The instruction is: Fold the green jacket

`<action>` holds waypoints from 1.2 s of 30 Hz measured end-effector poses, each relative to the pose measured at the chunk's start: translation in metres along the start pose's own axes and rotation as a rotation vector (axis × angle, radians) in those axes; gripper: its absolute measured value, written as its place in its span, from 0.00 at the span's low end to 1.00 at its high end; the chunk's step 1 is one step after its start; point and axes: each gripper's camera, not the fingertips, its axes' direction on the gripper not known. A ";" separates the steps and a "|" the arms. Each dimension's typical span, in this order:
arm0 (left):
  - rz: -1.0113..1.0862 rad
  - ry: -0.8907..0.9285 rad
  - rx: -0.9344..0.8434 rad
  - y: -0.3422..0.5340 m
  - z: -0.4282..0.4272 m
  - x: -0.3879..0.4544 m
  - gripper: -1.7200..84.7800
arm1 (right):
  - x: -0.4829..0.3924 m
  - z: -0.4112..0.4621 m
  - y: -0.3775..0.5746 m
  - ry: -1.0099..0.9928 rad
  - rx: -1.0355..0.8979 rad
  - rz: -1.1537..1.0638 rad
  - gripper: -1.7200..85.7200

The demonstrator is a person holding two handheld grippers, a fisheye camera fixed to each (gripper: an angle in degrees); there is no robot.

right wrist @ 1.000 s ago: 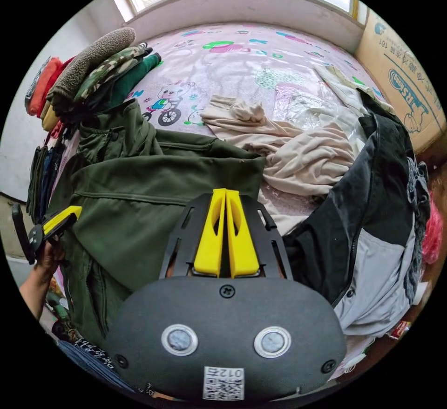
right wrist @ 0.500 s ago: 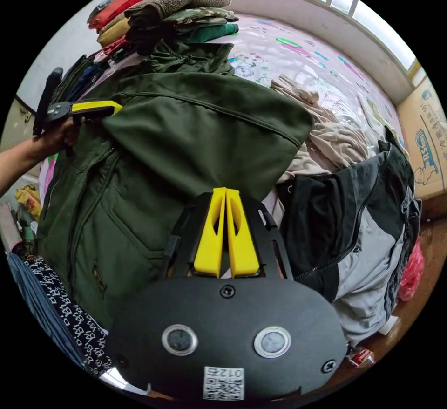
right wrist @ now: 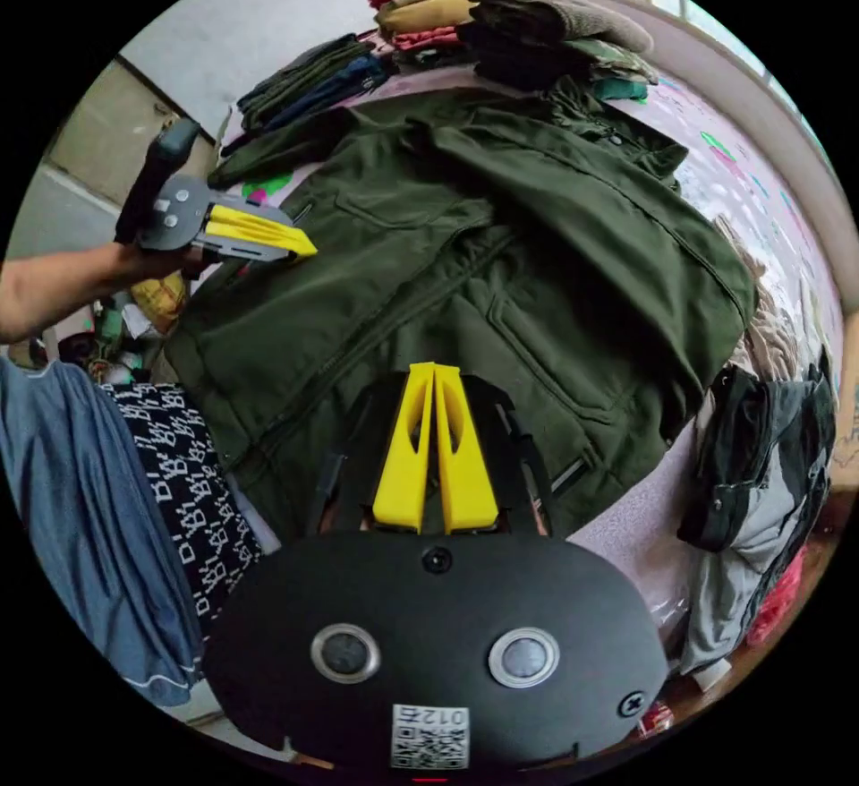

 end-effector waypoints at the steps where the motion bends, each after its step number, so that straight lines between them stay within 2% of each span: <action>1: -0.006 -0.041 -0.031 0.012 0.008 0.005 0.02 | -0.018 0.011 0.003 0.064 -0.048 -0.042 0.02; 9: 0.136 -0.203 -0.041 0.056 0.012 0.047 0.02 | -0.065 0.011 -0.005 0.146 -0.154 -0.107 0.02; 13: 0.158 -0.211 -0.055 0.072 0.012 0.067 0.02 | -0.085 0.005 -0.012 0.141 -0.216 -0.108 0.02; 17: 0.065 -0.165 -0.086 0.082 0.006 0.075 0.02 | -0.097 -0.012 -0.010 0.096 -0.150 -0.024 0.02; 19: -0.015 -0.107 -0.032 0.098 -0.017 0.083 0.02 | -0.113 -0.050 0.008 0.054 0.005 0.041 0.02; 22: -0.016 -0.003 0.096 0.139 -0.052 0.112 0.02 | -0.150 -0.087 0.054 -0.001 0.082 0.053 0.04; 28: 0.161 -0.122 0.088 0.231 -0.066 0.202 0.03 | -0.253 -0.097 0.155 0.174 0.028 -0.038 0.09; 31: 0.177 -0.084 0.041 0.264 -0.059 0.232 0.05 | -0.298 -0.091 0.178 0.158 0.002 -0.096 0.11; 36: 0.178 -0.166 0.040 0.302 -0.056 0.268 0.10 | -0.344 -0.075 0.188 0.194 -0.018 -0.170 0.11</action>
